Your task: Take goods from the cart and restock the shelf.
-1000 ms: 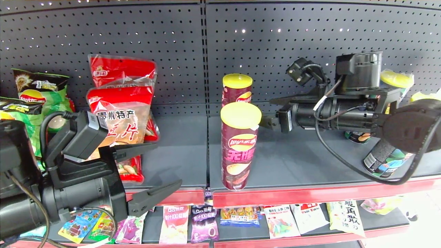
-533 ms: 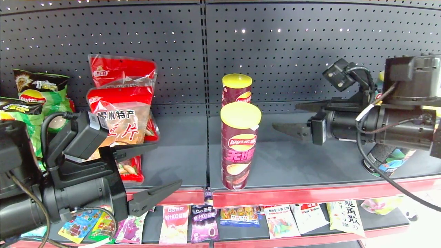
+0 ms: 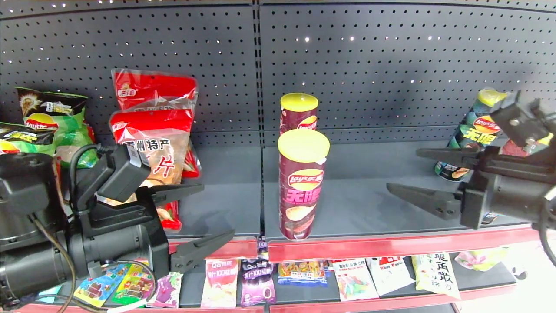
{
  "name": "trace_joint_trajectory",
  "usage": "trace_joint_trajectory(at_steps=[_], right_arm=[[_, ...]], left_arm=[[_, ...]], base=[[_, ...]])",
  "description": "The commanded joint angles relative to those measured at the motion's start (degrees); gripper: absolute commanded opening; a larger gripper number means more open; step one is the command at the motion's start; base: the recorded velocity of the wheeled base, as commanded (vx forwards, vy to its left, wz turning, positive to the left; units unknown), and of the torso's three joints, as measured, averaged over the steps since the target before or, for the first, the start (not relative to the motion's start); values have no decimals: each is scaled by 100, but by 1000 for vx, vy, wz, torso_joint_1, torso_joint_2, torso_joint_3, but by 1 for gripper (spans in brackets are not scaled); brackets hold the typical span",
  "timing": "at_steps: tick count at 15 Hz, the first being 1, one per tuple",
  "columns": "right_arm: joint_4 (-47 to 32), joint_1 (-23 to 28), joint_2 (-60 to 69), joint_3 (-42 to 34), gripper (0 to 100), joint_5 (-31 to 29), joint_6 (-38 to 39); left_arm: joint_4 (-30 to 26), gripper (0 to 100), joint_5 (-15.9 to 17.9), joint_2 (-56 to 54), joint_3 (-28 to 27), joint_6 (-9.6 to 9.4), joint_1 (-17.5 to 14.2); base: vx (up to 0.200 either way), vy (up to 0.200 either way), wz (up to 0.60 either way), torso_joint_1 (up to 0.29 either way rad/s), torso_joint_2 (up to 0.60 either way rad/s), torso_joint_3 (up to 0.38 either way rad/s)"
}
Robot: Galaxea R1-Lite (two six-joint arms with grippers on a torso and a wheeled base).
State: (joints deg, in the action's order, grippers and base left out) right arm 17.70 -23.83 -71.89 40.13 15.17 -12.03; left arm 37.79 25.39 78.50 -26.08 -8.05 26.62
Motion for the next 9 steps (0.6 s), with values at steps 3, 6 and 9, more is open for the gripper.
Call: trace_joint_trajectory(at_steps=[3,6,9], right_arm=[[-39,19,2249,-1394,100,-286,-10],[-39,72,3014,-1658,100,-1095,-1],[-30,239,3322,-1587,100,-1640,34]], left_arm=[[18,100,1,553,-20,-250,299],[35,100,-8,1080,-231,-382,326],[35,100,-17,1432,-319,-391,326]], base=[[0,0,0,0,0,0],[0,0,0,0,0,0],[0,0,0,0,0,0]])
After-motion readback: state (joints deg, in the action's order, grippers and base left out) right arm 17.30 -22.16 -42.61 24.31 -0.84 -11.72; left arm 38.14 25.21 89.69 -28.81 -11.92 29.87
